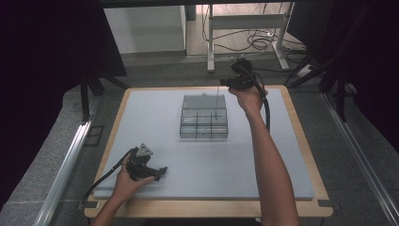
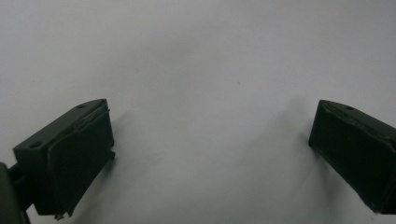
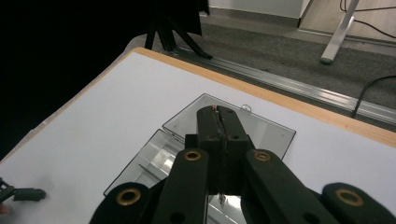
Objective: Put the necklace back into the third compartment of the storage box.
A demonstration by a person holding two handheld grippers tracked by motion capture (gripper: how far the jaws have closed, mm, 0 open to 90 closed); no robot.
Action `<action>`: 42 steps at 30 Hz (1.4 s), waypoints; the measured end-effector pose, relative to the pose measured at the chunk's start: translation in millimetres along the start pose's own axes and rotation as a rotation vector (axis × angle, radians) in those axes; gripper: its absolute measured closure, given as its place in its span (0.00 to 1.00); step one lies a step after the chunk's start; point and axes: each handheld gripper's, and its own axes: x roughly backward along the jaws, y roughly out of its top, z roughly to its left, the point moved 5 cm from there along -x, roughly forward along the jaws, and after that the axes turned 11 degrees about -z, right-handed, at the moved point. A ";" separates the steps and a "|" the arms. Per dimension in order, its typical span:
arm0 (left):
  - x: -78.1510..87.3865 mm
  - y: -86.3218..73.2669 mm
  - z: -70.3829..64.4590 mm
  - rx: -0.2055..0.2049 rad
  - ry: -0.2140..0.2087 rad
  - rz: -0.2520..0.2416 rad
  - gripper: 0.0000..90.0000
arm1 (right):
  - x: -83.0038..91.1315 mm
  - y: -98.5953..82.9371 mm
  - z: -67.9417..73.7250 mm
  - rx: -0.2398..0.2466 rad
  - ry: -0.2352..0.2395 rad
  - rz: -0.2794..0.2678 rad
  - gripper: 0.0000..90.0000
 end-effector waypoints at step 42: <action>0.4 -0.2 -0.2 0.001 0.000 0.004 0.00 | -59.4 -119.2 -29.8 -0.102 -0.022 0.183 0.98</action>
